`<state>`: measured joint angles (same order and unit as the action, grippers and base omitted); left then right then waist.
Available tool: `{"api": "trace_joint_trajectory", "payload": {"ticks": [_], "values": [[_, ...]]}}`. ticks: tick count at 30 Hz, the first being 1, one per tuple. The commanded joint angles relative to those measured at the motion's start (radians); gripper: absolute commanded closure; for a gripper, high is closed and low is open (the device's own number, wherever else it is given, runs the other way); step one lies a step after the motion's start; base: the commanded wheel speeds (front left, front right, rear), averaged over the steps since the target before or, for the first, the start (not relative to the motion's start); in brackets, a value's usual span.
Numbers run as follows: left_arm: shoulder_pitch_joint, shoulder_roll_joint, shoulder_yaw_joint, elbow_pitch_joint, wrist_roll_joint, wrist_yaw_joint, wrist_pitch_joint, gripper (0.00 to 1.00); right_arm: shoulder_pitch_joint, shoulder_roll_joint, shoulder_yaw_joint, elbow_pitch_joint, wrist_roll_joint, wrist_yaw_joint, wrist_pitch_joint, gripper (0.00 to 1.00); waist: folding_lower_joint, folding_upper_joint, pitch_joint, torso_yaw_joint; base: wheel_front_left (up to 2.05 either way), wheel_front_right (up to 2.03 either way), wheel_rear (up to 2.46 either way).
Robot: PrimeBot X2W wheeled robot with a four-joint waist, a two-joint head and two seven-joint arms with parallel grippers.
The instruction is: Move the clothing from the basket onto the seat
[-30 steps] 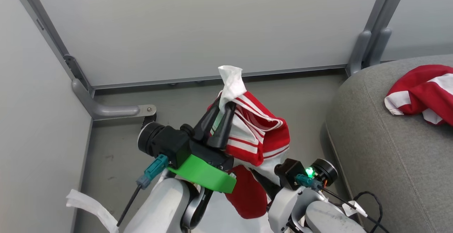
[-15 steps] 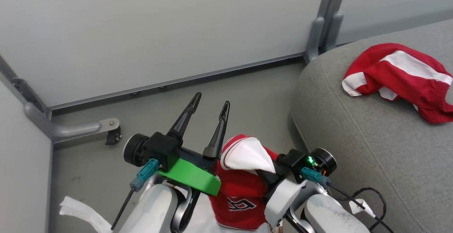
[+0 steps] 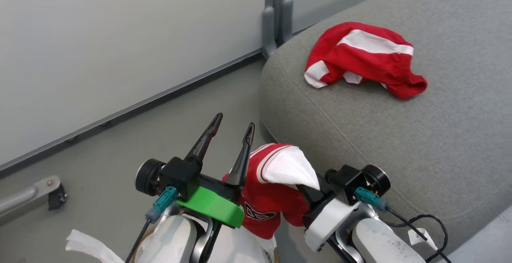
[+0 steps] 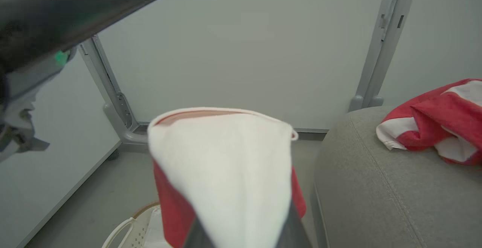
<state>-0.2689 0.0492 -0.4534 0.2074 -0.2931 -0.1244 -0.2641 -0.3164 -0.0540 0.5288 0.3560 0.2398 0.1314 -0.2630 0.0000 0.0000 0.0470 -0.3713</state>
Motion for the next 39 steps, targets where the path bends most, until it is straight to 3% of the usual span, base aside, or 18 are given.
{"api": "trace_joint_trajectory", "payload": {"ticks": [1, 13, 19, 30, 39], "values": [[0.013, 0.003, 0.003, 0.005, 0.013, -0.005, 0.000, 0.00, 0.011, -0.002, -0.008, -0.011, -0.003, -0.001, -0.003, 1.00, 0.0000, 0.0000, 0.024, -0.138, 0.00, 0.00, 0.00], [-0.071, 0.009, -0.125, 0.050, 0.006, -0.007, 0.000, 0.00, 0.058, -0.001, -0.186, -0.119, -0.059, -0.001, -0.003, 1.00, 0.0000, 0.0000, 0.104, -0.185, 0.00, 0.00, 0.00], [-0.088, 0.031, -0.147, 0.056, -0.006, -0.007, 0.000, 0.00, -0.056, -0.063, -0.237, -0.163, -0.079, -0.001, -0.003, 1.00, 0.0000, 0.0000, 0.152, -0.188, 0.00, 0.00, 0.00], [-0.077, 0.099, -0.103, 0.032, 0.035, -0.008, 0.000, 0.00, -0.547, -0.316, -0.241, -0.133, -0.124, -0.001, -0.003, 1.00, 0.0000, 0.0000, 0.273, -0.187, 0.00, 0.00, 0.00], [-0.118, 0.121, -0.117, 0.007, 0.042, -0.008, 0.000, 0.00, -0.815, -0.471, -0.382, 0.022, -0.204, -0.001, -0.002, 1.00, 0.0000, 0.0000, 0.379, -0.083, 0.00, 0.00, 0.00]]}}
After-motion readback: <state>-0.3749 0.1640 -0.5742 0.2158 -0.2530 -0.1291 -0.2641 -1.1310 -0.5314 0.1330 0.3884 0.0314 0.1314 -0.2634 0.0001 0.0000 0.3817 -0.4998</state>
